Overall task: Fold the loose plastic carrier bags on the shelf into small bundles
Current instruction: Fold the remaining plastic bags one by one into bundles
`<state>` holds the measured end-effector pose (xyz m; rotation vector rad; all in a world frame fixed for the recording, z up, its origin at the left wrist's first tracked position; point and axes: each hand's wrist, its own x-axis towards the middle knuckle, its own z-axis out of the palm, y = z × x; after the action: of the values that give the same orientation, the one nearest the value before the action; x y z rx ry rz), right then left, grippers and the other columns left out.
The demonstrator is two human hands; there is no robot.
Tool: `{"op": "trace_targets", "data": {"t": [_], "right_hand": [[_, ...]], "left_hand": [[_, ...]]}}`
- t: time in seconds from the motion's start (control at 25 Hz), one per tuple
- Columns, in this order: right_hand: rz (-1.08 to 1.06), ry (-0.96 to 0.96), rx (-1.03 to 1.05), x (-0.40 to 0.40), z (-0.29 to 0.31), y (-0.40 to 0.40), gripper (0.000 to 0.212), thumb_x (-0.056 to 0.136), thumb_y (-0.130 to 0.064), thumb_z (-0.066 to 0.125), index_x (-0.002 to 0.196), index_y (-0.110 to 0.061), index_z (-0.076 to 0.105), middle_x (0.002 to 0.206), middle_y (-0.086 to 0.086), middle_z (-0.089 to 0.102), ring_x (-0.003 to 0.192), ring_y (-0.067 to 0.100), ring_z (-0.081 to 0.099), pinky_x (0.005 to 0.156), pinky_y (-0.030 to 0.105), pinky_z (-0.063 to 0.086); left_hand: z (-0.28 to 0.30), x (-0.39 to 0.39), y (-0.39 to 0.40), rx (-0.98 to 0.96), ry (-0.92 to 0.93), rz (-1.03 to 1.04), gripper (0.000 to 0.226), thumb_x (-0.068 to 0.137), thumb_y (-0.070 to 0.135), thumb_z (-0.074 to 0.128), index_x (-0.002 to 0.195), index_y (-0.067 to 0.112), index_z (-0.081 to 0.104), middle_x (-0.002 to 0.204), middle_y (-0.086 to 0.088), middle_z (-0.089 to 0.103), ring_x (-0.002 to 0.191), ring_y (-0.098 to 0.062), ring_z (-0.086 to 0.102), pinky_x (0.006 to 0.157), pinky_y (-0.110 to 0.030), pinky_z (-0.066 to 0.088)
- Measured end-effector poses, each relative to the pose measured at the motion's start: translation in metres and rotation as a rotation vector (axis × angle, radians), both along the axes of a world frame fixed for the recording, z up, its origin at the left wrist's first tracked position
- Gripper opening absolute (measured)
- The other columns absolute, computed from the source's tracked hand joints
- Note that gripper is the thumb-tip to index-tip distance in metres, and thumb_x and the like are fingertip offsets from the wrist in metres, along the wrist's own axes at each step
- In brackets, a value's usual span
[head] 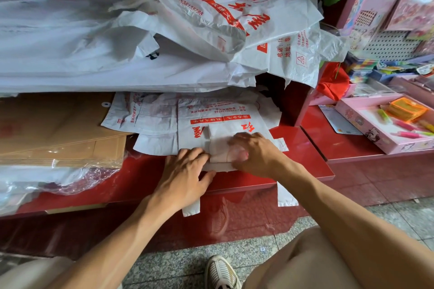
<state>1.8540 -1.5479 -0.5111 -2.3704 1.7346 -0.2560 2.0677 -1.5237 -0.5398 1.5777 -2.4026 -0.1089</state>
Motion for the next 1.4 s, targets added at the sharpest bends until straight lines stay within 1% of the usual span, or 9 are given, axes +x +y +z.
{"op": "trace_targets", "data": {"t": [0.08,0.24,0.44,0.6,0.8,0.92,1.04,1.24,1.4], "right_hand": [[0.009,0.074,0.134,0.0,0.004,0.003,0.065,0.083,-0.037,0.063,0.144,-0.027,0.042,0.147,-0.008,0.043,0.132,0.024,0.039,0.106,0.041,0.036],[0.04,0.121,-0.033,0.001,0.003,0.001,0.044,0.078,-0.021,0.058,0.122,-0.02,0.059,0.113,-0.002,0.067,0.107,0.026,0.055,0.086,0.038,0.047],[0.019,-0.375,0.091,-0.001,0.013,0.009,0.016,0.088,-0.016,0.054,0.09,-0.01,0.069,0.077,0.003,0.065,0.068,0.016,0.056,0.056,0.019,0.041],[-0.158,-0.59,0.251,-0.007,0.011,0.007,0.033,0.088,-0.015,0.062,0.119,-0.019,0.056,0.102,0.002,0.065,0.087,0.019,0.061,0.066,0.024,0.048],[-0.215,-0.279,0.139,-0.001,0.005,-0.003,0.066,0.085,-0.037,0.071,0.14,-0.017,0.042,0.13,0.004,0.054,0.107,0.022,0.057,0.082,0.029,0.044],[-0.194,-0.118,0.185,0.001,0.009,-0.005,0.039,0.078,-0.047,0.075,0.097,-0.016,0.062,0.093,0.001,0.06,0.083,0.019,0.055,0.065,0.026,0.039],[-0.177,-0.186,0.189,0.003,0.009,-0.004,0.038,0.081,-0.037,0.075,0.066,-0.018,0.046,0.069,-0.001,0.049,0.064,0.018,0.047,0.052,0.026,0.031],[-0.137,-0.637,0.234,0.017,0.024,0.002,0.016,0.088,-0.021,0.071,0.083,-0.013,0.058,0.073,0.004,0.06,0.067,0.027,0.064,0.054,0.039,0.056],[-0.04,-0.898,0.322,0.052,0.033,0.012,0.022,0.082,-0.024,0.077,0.095,-0.01,0.065,0.077,0.002,0.068,0.071,0.02,0.066,0.063,0.037,0.056]], "left_hand": [[0.001,0.0,0.0,0.02,0.035,0.018,0.073,0.079,0.066,0.026,0.134,0.024,0.049,0.132,0.009,0.055,0.119,-0.019,0.046,0.096,-0.042,0.04],[0.002,-0.001,0.002,0.068,0.122,0.049,0.078,0.087,0.055,0.058,0.149,0.026,0.021,0.134,0.003,0.056,0.123,-0.021,0.046,0.098,-0.039,0.037],[0.004,-0.002,0.003,-0.03,0.33,0.013,0.081,0.079,0.045,0.073,0.147,0.025,0.035,0.137,0.002,0.053,0.124,-0.023,0.049,0.101,-0.041,0.04],[0.01,-0.009,0.005,0.192,0.549,0.077,0.057,0.084,0.046,0.069,0.134,0.031,0.044,0.113,0.006,0.069,0.105,-0.016,0.064,0.094,-0.033,0.047],[0.008,-0.013,-0.004,0.143,0.477,0.112,0.045,0.084,0.036,0.071,0.126,0.026,0.058,0.092,0.014,0.068,0.091,-0.012,0.065,0.089,-0.033,0.048],[-0.001,-0.016,-0.007,0.039,0.291,0.065,0.032,0.081,0.046,0.063,0.106,0.025,0.068,0.091,0.009,0.063,0.093,-0.02,0.06,0.082,-0.039,0.049],[0.001,-0.013,-0.008,0.031,0.246,0.061,0.03,0.082,0.049,0.058,0.101,0.027,0.066,0.093,0.009,0.062,0.094,-0.02,0.059,0.08,-0.037,0.047],[0.03,0.013,-0.003,0.208,0.597,0.236,0.04,0.082,0.043,0.068,0.118,0.026,0.063,0.098,0.01,0.067,0.094,-0.012,0.063,0.083,-0.031,0.051],[0.049,0.04,0.013,0.55,1.064,0.28,0.034,0.08,0.031,0.079,0.109,0.021,0.064,0.094,-0.007,0.074,0.079,-0.018,0.071,0.077,-0.039,0.057]]}}
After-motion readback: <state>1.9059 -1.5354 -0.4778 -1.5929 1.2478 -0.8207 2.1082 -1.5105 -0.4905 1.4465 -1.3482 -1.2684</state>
